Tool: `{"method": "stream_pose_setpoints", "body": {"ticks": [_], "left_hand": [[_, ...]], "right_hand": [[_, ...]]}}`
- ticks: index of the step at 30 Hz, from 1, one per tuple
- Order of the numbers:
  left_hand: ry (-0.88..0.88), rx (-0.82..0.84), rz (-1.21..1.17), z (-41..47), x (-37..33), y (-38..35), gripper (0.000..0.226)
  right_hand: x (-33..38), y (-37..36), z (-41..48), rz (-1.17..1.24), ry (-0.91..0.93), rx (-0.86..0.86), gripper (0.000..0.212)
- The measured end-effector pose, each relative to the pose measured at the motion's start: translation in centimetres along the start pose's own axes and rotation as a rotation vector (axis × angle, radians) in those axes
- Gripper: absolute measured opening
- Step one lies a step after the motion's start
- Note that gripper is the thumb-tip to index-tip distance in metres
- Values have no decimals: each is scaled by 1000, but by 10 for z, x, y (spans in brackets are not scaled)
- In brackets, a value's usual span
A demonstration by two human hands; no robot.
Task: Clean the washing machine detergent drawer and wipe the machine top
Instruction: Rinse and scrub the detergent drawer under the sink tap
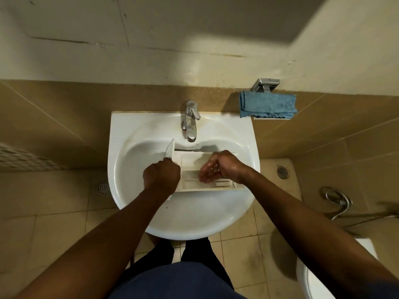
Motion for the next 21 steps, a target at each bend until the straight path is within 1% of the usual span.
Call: {"method": "stream_pose_setpoints", "body": {"ticks": [2, 4, 6, 7, 8, 9, 10, 12, 13, 15, 17, 18, 20, 21], "left_hand": [[52, 35, 14, 0, 4, 0, 17], [61, 32, 24, 0, 4, 0, 16], [43, 44, -7, -1, 4, -2, 19], [38, 64, -23, -1, 4, -3, 20], [39, 67, -36, -2, 4, -3, 19], [54, 88, -38, -2, 4, -3, 14], [64, 67, -37, -2, 5, -1, 9], [82, 14, -40, 1, 6, -2, 7], [77, 29, -20, 1, 5, -2, 8], [40, 40, 9, 0, 3, -4, 17], [23, 55, 14, 0, 1, -2, 22], [39, 50, 12, -1, 2, 0, 21], [100, 41, -58, -2, 7, 4, 13], [121, 46, -69, -2, 9, 4, 12]], "right_hand": [[-13, 20, -13, -275, 149, -87, 36], [-21, 25, -30, -561, 373, -105, 32], [-32, 15, -45, -904, 541, -94, 43], [-36, 15, -51, -976, 566, -108, 44], [-36, 22, -57, -980, 565, -146, 39], [-34, 33, -62, -994, 552, -210, 34], [-32, 48, -66, -1014, 521, -280, 35], [-23, 70, -72, -1158, 440, -422, 40], [-20, 72, -72, -1273, 401, -467, 40], [-18, 51, -66, -1508, 375, -468, 35], [-21, 15, -62, -1675, 418, -443, 30], [-21, -2, -60, -1725, 437, -448, 28], [-27, -29, -56, -1698, 456, -459, 29], [-27, -42, -57, -1670, 529, -487, 29]]}}
Point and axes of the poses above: each hand's wrist, its own z-axis towards the middle knuckle, its own y-axis out of the back of the hand, x = y × z, the point moved 9 cm from there along z, towards the middle knuckle, and after that the axes turned 1 degree about -z, right-handed, at the moved point
